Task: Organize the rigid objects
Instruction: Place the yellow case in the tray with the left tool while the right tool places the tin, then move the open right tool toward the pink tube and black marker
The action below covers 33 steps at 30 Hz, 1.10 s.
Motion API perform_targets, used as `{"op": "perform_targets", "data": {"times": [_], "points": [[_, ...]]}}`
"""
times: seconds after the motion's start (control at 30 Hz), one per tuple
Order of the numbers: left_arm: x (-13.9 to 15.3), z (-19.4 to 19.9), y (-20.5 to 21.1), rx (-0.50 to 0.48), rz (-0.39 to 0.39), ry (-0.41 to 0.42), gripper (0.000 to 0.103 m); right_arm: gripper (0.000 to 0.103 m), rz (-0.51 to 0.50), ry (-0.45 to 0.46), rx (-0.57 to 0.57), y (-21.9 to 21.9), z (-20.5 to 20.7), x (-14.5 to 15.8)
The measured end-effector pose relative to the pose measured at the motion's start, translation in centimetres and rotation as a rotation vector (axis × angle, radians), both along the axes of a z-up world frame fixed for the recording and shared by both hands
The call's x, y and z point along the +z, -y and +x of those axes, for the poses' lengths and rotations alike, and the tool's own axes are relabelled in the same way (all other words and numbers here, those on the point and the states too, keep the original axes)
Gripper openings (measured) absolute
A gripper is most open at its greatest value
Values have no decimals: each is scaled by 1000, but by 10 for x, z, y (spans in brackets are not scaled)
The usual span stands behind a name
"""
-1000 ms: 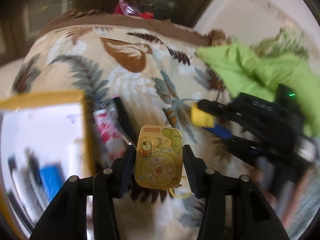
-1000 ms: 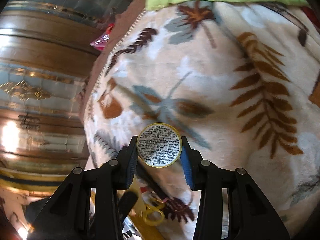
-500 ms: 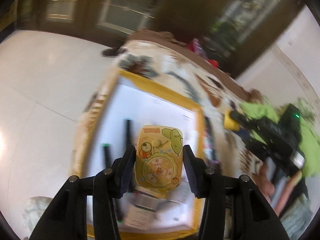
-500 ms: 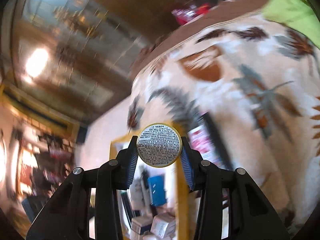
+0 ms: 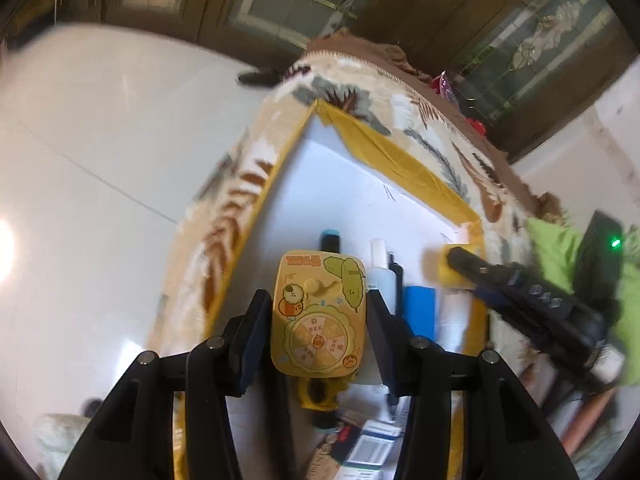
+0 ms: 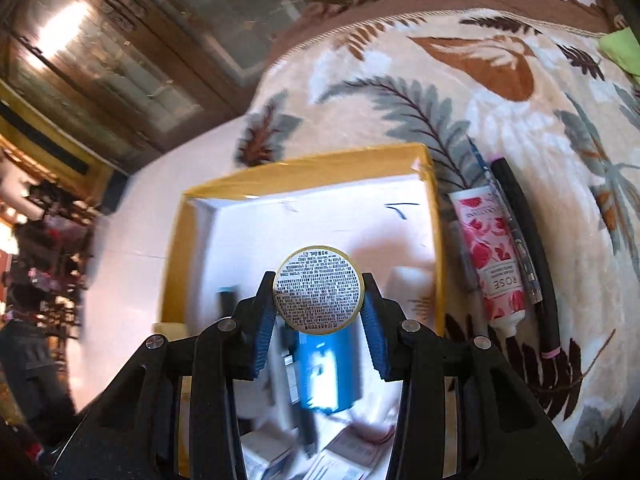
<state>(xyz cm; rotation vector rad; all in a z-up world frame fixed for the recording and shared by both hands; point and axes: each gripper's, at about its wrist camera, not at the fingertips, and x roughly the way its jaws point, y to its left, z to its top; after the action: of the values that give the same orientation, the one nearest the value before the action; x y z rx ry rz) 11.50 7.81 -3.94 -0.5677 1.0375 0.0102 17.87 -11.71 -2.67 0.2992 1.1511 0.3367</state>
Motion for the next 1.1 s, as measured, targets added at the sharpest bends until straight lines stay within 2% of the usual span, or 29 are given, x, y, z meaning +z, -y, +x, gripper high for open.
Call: {"op": "perform_targets", "data": {"times": [0.1, 0.17, 0.23, 0.37, 0.57, 0.63, 0.73, 0.87, 1.0, 1.1], "points": [[-4, 5, -1, 14, 40, -6, 48, 40, -21, 22, -19, -1, 3, -3], [-5, 9, -2, 22, 20, -6, 48, 40, -54, 38, -15, -7, 2, -2], [-5, 11, -1, 25, 38, 5, 48, 40, -102, 60, -3, -13, 1, 0], [-4, 16, 10, 11, 122, 7, 48, 40, -134, 67, 2, -18, 3, -3], [-5, 16, 4, 27, 91, 6, 50, 40, -164, 69, 30, -25, 4, -5], [-5, 15, 1, 32, 72, 5, 53, 41, -135, 57, 37, -25, 5, -6], [-3, 13, -3, 34, -2, 24, 64, 51, -73, 28, 54, -24, 6, -8], [0, 10, -7, 46, -48, 44, 64, 51, -57, 25, 44, -19, 5, -4], [12, 1, -15, 73, -110, 127, 72, 51, 47, 45, -14, 6, 6, 13], [22, -4, -14, 80, -124, 186, 73, 51, 151, 62, -66, 41, 8, 29]]}}
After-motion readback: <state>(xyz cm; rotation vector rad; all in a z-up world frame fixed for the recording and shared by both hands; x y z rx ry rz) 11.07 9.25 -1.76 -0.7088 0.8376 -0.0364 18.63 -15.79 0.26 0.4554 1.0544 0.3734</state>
